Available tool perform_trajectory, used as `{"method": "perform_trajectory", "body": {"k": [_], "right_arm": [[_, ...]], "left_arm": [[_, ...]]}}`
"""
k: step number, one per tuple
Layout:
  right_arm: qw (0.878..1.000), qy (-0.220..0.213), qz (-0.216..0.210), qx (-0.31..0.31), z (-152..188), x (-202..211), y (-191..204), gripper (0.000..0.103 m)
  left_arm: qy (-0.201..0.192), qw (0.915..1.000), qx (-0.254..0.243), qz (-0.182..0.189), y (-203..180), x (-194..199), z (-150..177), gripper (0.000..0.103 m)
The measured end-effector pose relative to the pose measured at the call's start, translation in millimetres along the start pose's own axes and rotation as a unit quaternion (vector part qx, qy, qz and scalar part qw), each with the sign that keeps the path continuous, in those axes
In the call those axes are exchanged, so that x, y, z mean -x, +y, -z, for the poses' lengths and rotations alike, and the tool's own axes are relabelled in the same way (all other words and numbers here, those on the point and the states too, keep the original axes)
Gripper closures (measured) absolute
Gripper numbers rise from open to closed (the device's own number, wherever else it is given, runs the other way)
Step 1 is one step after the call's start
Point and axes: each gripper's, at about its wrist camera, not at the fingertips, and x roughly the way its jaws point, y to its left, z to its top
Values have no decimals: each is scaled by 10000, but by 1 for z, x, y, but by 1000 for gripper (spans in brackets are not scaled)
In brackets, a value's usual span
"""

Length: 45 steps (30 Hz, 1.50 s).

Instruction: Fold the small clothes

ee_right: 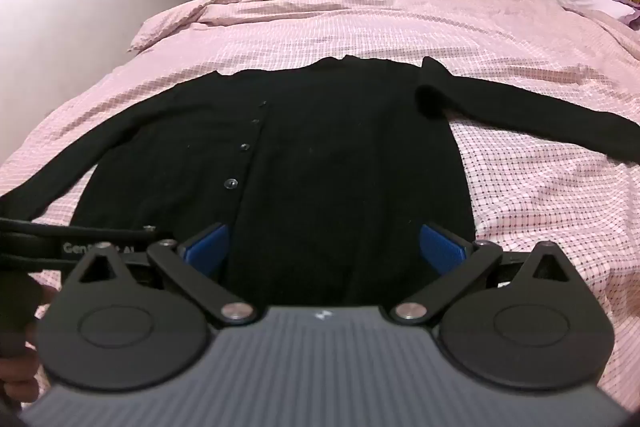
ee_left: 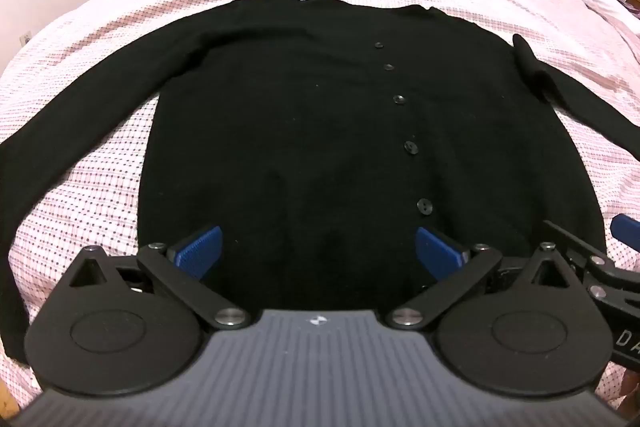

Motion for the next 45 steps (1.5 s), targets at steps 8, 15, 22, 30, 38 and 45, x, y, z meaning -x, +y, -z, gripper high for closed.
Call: {"method": "perform_trajectory", "body": {"k": [8, 15, 22, 30, 38, 45], "right_arm": [[10000, 12, 30, -11, 2, -4, -1, 0], [10000, 5, 34, 4, 3, -1, 3, 0], [10000, 38, 19, -28, 1, -1, -1, 0], [10000, 56, -1, -29, -1, -4, -3, 0], [10000, 62, 4, -28, 0, -4, -2, 0], [10000, 69, 2, -26, -1, -4, -3, 0]], "left_arm": [[28, 10000, 21, -22, 0, -1, 0, 0], [25, 10000, 22, -35, -2, 0, 0, 0], [39, 10000, 20, -23, -1, -3, 1, 0], [46, 10000, 19, -18, 0, -3, 1, 0], [50, 10000, 16, -11, 0, -3, 1, 0], [52, 10000, 19, -8, 0, -3, 1, 0]]}}
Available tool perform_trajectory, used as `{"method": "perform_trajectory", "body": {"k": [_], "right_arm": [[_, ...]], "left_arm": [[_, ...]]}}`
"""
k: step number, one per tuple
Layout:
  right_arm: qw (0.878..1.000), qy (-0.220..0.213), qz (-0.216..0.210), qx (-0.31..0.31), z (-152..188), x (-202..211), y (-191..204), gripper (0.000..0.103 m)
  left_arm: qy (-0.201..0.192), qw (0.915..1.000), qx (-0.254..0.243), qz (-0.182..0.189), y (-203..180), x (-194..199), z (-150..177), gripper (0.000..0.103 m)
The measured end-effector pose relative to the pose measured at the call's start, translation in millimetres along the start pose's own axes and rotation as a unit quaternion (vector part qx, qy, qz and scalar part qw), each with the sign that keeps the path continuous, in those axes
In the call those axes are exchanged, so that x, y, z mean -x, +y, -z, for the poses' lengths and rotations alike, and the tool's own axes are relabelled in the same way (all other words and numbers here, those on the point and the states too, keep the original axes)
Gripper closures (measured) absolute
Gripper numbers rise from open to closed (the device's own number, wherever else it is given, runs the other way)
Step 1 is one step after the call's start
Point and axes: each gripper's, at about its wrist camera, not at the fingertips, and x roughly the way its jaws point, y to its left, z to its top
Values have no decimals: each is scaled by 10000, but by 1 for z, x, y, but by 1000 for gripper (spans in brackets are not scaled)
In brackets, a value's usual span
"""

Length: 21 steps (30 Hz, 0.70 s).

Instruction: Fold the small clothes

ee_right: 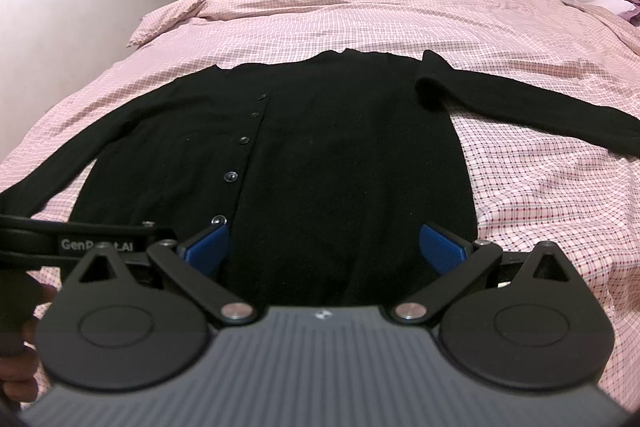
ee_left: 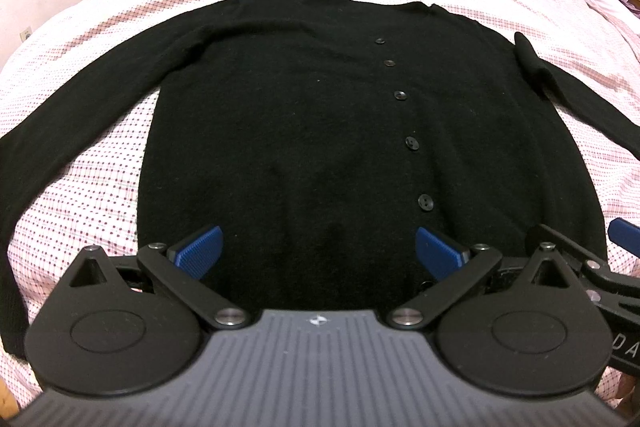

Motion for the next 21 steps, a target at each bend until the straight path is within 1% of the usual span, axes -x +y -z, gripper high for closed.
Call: {"method": "perform_trajectory", "body": {"k": [18, 21], "right_arm": [[10000, -11, -6, 15, 4, -1, 2, 0], [10000, -40, -64, 14, 5, -1, 2, 0]], "left_arm": [[-13, 10000, 53, 3, 5, -3, 1, 0], [-21, 10000, 49, -3, 5, -2, 1, 0]]}}
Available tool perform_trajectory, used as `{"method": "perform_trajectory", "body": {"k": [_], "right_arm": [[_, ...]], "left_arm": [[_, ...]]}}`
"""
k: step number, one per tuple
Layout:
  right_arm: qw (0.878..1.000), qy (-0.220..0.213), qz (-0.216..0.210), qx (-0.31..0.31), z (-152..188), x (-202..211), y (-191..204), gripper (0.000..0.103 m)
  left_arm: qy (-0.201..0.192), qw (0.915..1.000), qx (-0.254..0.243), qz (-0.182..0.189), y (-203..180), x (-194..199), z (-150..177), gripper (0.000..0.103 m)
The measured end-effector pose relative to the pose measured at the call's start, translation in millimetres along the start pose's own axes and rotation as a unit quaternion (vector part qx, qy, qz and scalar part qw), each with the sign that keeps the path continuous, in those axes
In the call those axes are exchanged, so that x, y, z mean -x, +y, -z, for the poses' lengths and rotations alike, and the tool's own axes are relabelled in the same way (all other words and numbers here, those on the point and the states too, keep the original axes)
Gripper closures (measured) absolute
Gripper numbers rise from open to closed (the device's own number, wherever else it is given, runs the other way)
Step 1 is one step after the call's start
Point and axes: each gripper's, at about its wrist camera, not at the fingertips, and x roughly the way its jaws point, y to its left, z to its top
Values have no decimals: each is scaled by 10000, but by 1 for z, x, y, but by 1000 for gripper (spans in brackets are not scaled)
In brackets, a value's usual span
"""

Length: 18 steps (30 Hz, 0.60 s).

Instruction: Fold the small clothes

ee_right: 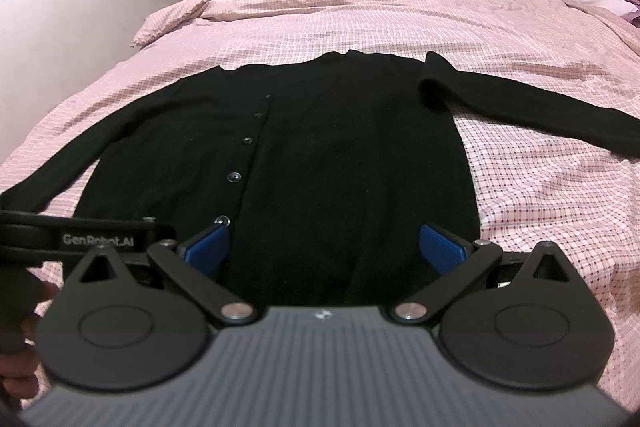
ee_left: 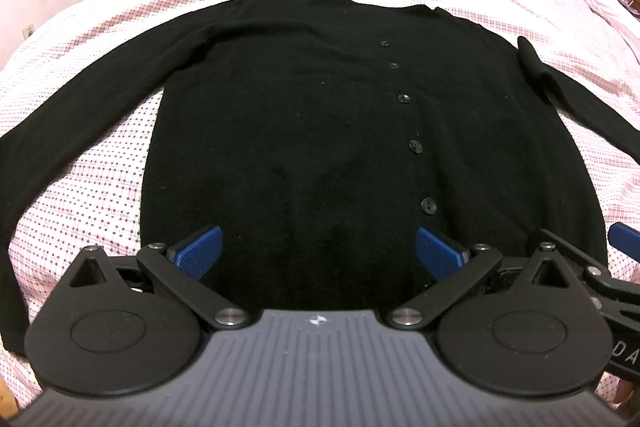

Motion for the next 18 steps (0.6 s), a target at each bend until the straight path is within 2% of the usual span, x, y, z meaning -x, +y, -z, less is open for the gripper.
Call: {"method": "perform_trajectory", "body": {"k": [11, 18], "right_arm": [[9998, -81, -129, -98, -1, 3, -4, 0], [9986, -143, -70, -506, -5, -2, -25, 0]], "left_arm": [[16, 10000, -65, 41, -2, 1, -3, 0], [46, 9996, -176, 197, -8, -1, -19, 0]]}}
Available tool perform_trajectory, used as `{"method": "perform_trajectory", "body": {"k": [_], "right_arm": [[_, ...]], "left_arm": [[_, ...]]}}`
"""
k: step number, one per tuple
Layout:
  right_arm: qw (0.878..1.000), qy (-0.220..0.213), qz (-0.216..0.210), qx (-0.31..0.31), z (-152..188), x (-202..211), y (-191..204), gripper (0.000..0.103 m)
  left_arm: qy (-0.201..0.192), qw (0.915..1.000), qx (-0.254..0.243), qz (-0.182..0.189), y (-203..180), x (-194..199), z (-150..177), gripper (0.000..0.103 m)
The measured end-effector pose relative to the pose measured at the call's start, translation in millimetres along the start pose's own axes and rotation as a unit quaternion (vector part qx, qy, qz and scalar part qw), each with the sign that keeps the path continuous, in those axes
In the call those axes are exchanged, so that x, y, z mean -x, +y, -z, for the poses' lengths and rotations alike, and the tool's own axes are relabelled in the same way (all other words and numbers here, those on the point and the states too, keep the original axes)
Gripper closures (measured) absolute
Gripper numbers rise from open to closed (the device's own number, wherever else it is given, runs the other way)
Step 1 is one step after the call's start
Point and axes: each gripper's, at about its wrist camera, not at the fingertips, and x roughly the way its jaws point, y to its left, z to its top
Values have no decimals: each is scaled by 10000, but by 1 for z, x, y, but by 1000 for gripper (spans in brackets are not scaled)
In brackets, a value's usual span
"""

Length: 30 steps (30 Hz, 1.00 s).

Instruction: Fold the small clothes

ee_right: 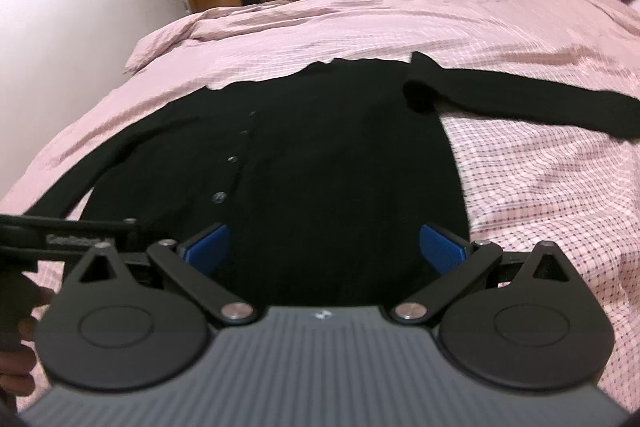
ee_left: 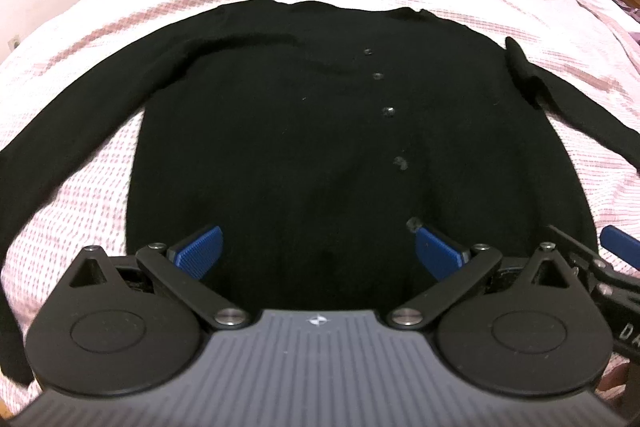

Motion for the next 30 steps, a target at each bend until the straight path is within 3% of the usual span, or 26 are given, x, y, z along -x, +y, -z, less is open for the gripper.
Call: {"method": "perform_trajectory", "body": {"k": [8, 15, 22, 25, 30], "right_arm": [[9988, -110, -111, -460, -32, 1, -50, 0], [9929, -212, 800, -849, -63, -9, -136, 0], [9739, -113, 1733, -1464, -72, -34, -233, 0], [9629, 8, 1867, -1950, -72, -49, -272, 0], [9558, -56, 1723, -2380, -70, -66, -306, 0]], "left_arm": [[57, 9999, -20, 88, -5, -7, -21, 0], [184, 9998, -89, 30, -12, -25, -38, 0], [359, 9992, -136, 97, -23, -50, -50, 0], [458, 9988, -139, 61, -27, -60, -49, 0], [650, 9978, -127, -40, -29, -75, -45, 0]]}}
